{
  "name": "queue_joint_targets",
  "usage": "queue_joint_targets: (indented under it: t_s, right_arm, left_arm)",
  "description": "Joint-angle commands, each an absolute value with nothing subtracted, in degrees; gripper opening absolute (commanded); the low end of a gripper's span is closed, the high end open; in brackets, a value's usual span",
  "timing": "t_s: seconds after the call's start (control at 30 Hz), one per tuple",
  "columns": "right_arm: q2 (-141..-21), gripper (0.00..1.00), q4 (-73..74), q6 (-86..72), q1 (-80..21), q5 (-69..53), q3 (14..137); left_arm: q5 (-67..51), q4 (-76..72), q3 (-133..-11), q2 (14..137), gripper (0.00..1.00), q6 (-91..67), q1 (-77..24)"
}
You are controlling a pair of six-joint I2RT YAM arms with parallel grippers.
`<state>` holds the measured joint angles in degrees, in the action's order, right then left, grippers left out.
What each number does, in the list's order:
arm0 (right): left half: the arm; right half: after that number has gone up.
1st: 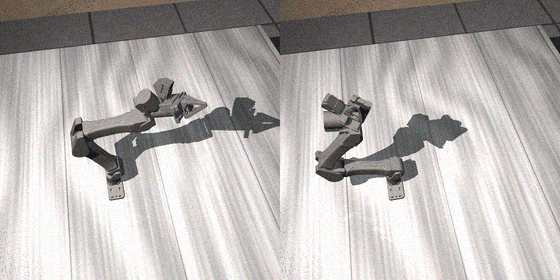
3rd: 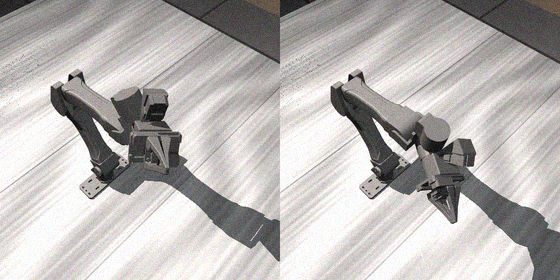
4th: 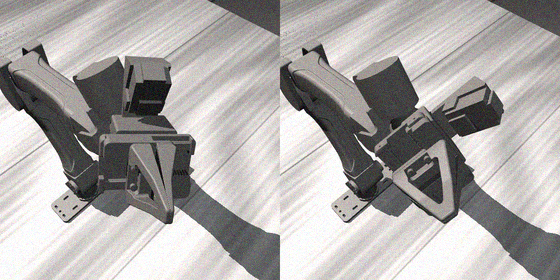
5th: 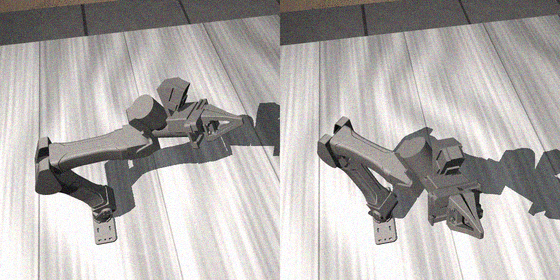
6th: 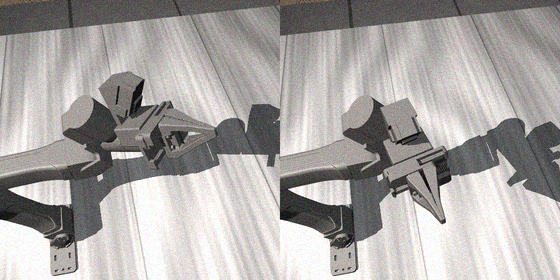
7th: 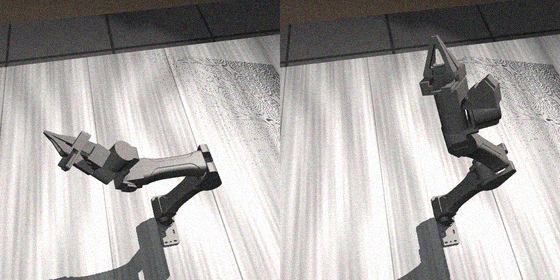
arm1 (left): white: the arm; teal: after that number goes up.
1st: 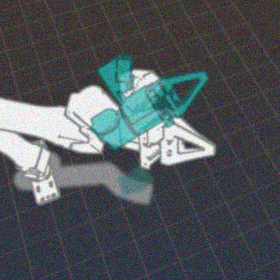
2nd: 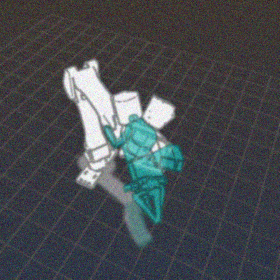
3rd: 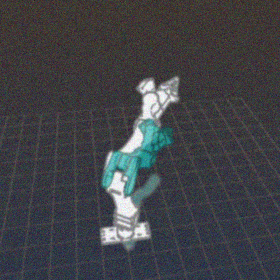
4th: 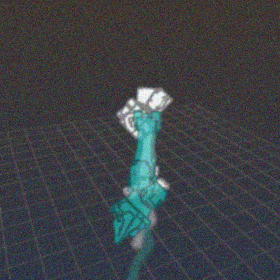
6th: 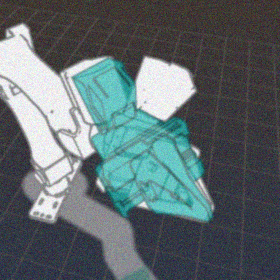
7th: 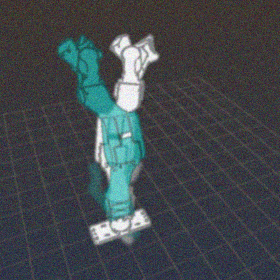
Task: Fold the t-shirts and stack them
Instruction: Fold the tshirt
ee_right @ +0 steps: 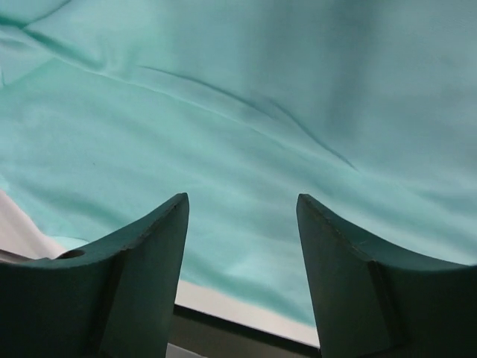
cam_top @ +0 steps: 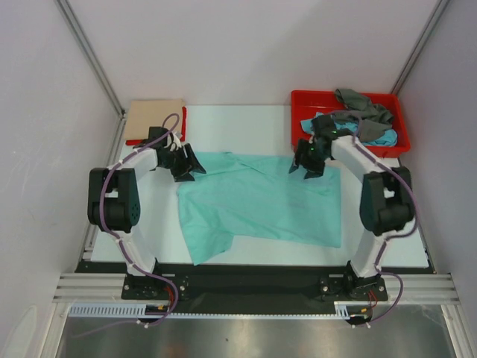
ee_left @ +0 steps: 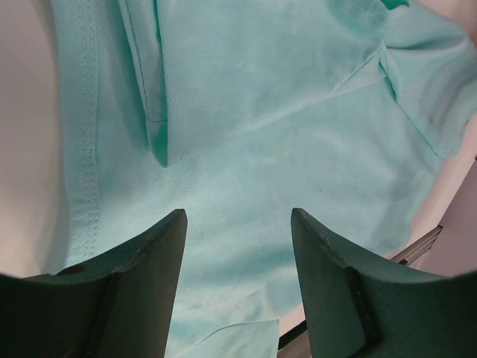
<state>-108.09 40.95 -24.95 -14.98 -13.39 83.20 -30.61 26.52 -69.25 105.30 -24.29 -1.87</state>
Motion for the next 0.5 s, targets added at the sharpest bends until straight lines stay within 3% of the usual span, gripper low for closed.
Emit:
queue_joint_targets:
  t_s: [0.0, 0.17, 0.3, 0.47]
  right_arm:
    - [-98.4, 0.66, 41.0, -28.3, -10.7, -9.9, 76.3]
    - [-93.3, 0.62, 41.2, -34.7, -5.9, -5.4, 67.0]
    - [-89.9, 0.55, 36.6, -40.9, -0.6, -7.5, 61.0]
    - [-88.7, 0.54, 34.4, -44.1, 4.3, -9.9, 57.3]
  left_arm:
    - [-29.9, 27.2, -72.3, 105.5, 0.64, -21.9, -2.1]
    - [-28.8, 28.9, -74.3, 106.8, 0.62, -21.6, -2.1]
    - [-26.2, 30.6, -75.6, 107.9, 0.61, -22.8, -2.1]
    - [-22.1, 31.6, -75.7, 107.5, 0.61, -25.0, -2.1]
